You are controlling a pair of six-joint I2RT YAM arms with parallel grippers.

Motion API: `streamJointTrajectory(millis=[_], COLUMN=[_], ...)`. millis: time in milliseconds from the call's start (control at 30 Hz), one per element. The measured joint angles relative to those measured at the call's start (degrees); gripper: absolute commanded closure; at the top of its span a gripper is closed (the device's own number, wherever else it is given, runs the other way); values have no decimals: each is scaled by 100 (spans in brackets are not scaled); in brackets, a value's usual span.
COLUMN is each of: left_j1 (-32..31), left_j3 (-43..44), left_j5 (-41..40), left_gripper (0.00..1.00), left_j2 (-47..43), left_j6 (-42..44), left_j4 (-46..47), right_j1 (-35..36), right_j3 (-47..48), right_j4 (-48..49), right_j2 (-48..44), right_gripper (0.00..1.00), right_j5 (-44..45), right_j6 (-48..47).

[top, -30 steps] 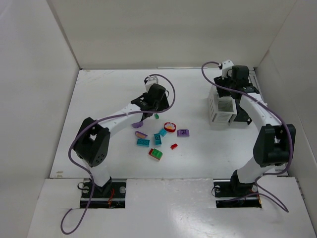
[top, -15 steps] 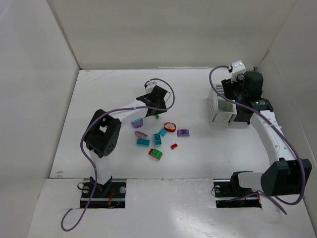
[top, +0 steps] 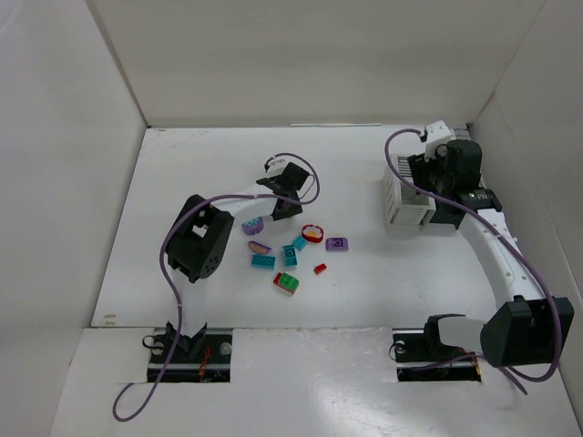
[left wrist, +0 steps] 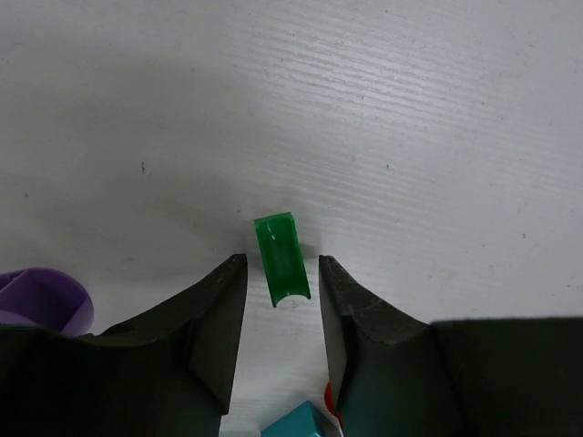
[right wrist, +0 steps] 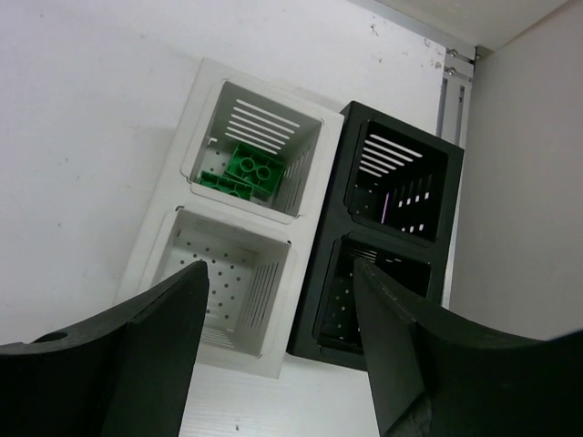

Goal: Sort the legos into containers by color

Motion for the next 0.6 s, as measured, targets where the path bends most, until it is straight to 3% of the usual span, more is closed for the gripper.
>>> streamJointTrajectory(millis=[133, 433, 600], left_j1=[2, 2, 2], left_j3=[2, 0, -168], left_j5=[44, 131, 420], left_gripper=[81, 94, 97], left_j2=[17, 20, -247], left_j6=[-28, -2, 326], left_j4=[-2, 101, 334], right_j1=[0, 0, 0], right_j3=[-90, -398, -719], right_j4=[-50, -66, 26], right_j2=[-59, -492, -859], right_gripper=[30, 30, 30], right_j5=[11, -81, -721], right_j6=[4, 4, -140])
